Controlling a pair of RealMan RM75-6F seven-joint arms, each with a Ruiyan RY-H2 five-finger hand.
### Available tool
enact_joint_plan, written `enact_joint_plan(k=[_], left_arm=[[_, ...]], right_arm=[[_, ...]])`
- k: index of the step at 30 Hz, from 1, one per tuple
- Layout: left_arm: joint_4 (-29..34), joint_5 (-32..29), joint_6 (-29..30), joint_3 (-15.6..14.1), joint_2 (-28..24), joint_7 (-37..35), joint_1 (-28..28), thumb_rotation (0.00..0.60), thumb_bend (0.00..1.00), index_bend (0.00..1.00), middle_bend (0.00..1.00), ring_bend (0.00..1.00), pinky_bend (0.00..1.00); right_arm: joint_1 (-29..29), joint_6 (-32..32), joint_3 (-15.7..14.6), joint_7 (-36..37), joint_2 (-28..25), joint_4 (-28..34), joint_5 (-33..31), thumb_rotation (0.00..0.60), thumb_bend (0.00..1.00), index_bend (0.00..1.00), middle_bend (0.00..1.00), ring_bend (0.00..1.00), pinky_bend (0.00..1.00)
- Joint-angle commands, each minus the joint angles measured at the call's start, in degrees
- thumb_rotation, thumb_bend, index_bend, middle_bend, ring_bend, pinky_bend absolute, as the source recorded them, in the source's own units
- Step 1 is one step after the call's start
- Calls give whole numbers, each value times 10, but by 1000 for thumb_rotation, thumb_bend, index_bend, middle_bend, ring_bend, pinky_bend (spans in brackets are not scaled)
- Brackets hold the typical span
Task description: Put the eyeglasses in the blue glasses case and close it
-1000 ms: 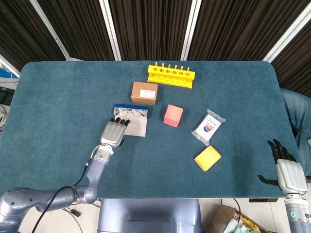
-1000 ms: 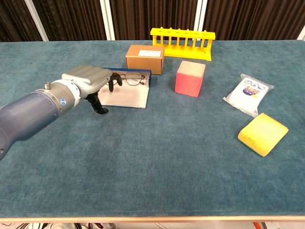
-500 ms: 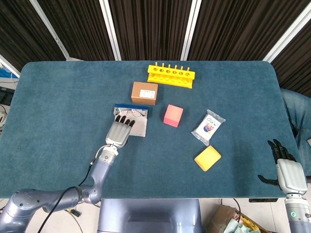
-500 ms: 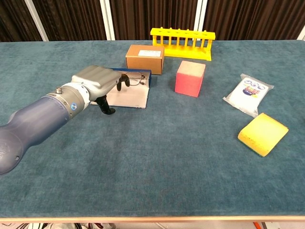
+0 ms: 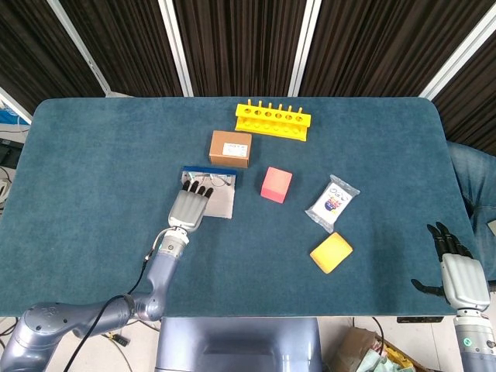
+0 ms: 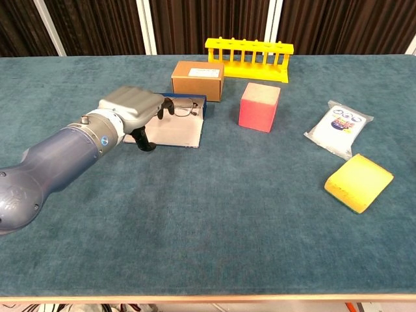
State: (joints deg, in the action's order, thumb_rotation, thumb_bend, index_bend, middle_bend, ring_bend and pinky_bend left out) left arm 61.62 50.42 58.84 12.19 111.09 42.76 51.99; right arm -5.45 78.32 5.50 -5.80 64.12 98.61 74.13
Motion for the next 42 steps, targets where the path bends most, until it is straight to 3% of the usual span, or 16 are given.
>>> enact_joint_plan(k=[1,19,27,37,42], left_arm=[[-2,-1,-3,1,0,0,-1,600,274,160,233,119,158],[-29,9,-18,11,17,-9,-2,600,274,161,186,119,158],[-31,20,-14,13,21,-11,-3,600,274,234,188,119,158],[-49,23,-12,21,29,-7,-1,600,274,245,188,119,158],[-55,27,-13,23,32,-6,0,600,328,241,187,119,158]], right_arm=[[0,0,0,0,0,0,0,600,156,6,0,128,224],[-1,-1,0,-2,0,1,-3,600,157,7,0,129,224],[-1,-1,1,-4,1,1,-3,600,157,7,0,129,224],[-2,-3,0,-2,-2,4,-4,600,156,7,0,129,224],[-2,-5,0,-1,-3,5,-5,600,156,7,0,129,224]])
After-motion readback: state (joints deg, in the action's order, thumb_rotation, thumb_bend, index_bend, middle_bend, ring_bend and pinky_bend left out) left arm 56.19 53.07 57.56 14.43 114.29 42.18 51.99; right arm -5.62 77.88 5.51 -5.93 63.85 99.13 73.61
